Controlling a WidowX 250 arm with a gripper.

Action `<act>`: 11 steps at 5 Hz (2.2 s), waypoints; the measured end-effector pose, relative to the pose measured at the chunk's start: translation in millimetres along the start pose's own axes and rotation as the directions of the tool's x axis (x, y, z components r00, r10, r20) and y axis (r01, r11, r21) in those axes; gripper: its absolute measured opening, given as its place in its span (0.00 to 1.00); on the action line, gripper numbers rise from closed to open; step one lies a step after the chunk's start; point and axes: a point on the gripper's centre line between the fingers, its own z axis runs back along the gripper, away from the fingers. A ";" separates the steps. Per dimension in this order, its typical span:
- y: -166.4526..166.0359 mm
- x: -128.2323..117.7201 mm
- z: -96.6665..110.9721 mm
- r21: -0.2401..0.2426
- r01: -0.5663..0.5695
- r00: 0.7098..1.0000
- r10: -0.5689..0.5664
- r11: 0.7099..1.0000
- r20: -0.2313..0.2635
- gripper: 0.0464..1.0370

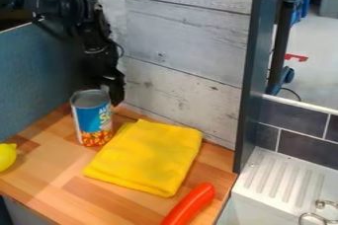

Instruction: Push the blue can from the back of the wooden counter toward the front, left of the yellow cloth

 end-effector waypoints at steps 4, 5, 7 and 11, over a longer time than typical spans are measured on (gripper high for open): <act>8.0 -83.5 36.3 0.015 0.053 0.965 -0.048 0.998 -0.258 0.97; 7.1 -102.5 31.2 -0.013 0.049 0.944 -0.051 0.999 -0.325 0.97; 2.6 -115.8 21.6 -0.059 0.040 0.929 -0.059 0.997 -0.366 0.97; -0.1 -85.9 46.2 -0.087 0.000 0.968 -0.021 0.996 -0.248 0.97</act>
